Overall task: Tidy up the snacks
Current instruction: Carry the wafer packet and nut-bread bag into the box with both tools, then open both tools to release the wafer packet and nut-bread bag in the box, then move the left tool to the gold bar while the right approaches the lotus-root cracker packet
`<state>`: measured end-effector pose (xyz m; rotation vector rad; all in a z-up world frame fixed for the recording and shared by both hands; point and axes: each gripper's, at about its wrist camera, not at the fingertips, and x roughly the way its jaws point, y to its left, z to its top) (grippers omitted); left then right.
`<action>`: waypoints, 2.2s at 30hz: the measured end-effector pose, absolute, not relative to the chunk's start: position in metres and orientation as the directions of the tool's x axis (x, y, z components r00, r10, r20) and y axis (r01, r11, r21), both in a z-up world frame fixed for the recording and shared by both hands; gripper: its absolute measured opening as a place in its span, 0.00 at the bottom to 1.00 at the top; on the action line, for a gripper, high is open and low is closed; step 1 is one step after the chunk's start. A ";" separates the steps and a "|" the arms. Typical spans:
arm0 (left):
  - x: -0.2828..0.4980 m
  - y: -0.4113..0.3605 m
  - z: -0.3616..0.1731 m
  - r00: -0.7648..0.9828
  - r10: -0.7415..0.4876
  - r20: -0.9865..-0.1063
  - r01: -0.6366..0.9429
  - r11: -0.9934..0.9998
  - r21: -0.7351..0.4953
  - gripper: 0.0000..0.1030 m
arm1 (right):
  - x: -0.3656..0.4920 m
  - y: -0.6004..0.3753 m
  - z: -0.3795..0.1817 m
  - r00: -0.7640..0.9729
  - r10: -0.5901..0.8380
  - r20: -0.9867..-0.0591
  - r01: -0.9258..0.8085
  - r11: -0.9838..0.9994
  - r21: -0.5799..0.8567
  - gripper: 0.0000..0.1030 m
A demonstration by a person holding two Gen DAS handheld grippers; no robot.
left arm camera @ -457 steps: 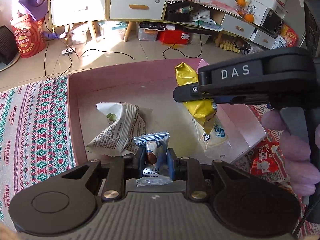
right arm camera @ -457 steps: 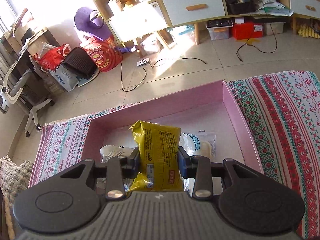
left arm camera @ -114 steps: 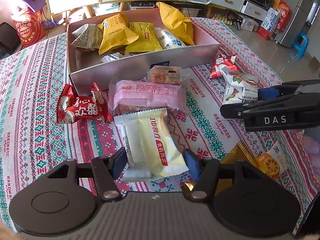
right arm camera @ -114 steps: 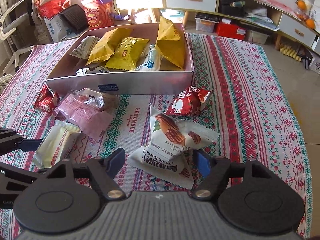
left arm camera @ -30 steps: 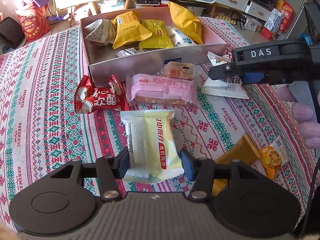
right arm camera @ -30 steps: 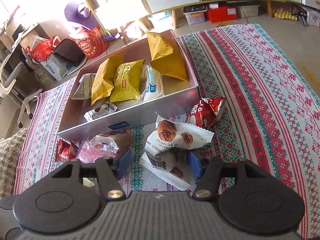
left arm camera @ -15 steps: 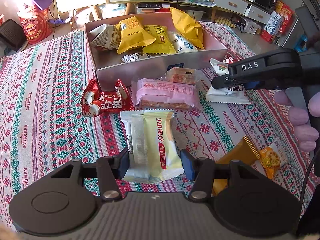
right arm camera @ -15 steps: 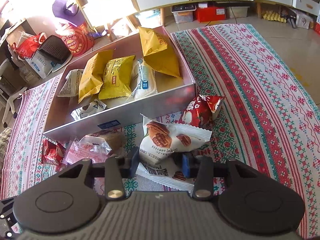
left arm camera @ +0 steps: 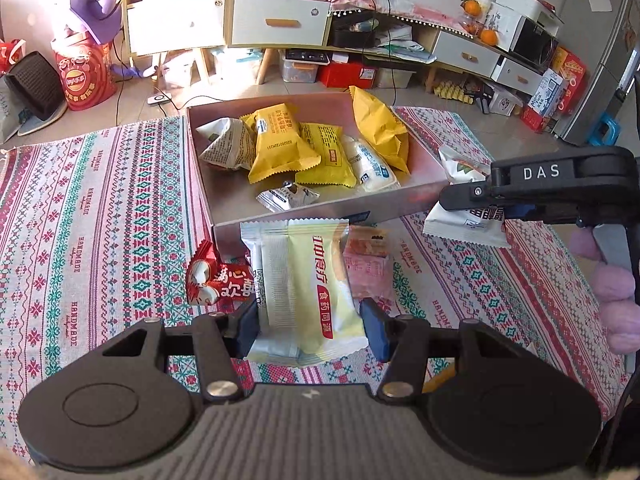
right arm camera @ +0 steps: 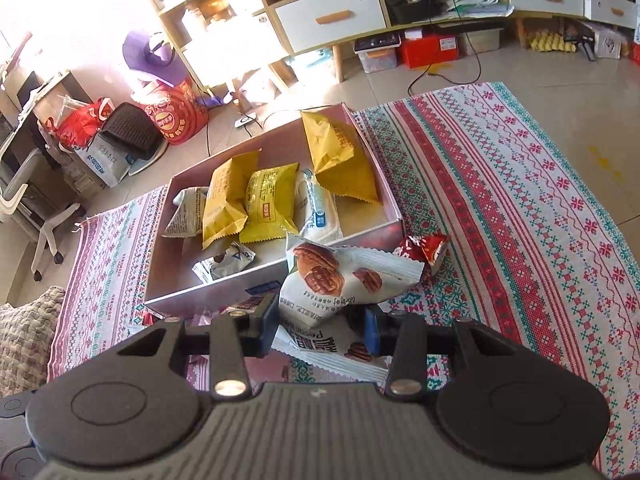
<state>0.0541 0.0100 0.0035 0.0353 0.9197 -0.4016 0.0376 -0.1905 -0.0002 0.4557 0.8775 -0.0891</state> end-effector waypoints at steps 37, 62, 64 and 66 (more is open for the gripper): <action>0.138 -0.004 -0.024 0.643 -0.265 -0.719 0.309 0.948 -0.073 0.71 | 0.108 -0.194 -0.017 0.735 0.159 -0.659 0.159 0.904 0.396 0.58; 0.085 -0.005 0.012 0.620 -0.282 -0.732 0.363 0.930 -0.051 1.00 | 0.061 -0.185 0.025 0.706 0.072 -0.704 0.115 0.970 0.215 0.93; 0.080 -0.004 0.012 0.613 -0.287 -0.736 0.365 0.929 -0.059 1.00 | 0.057 -0.185 0.025 0.701 0.067 -0.710 0.118 0.971 0.208 0.94; 0.076 -0.003 0.012 0.607 -0.285 -0.742 0.364 0.930 -0.060 1.00 | 0.052 -0.185 0.025 0.693 0.070 -0.717 0.118 0.971 0.208 0.94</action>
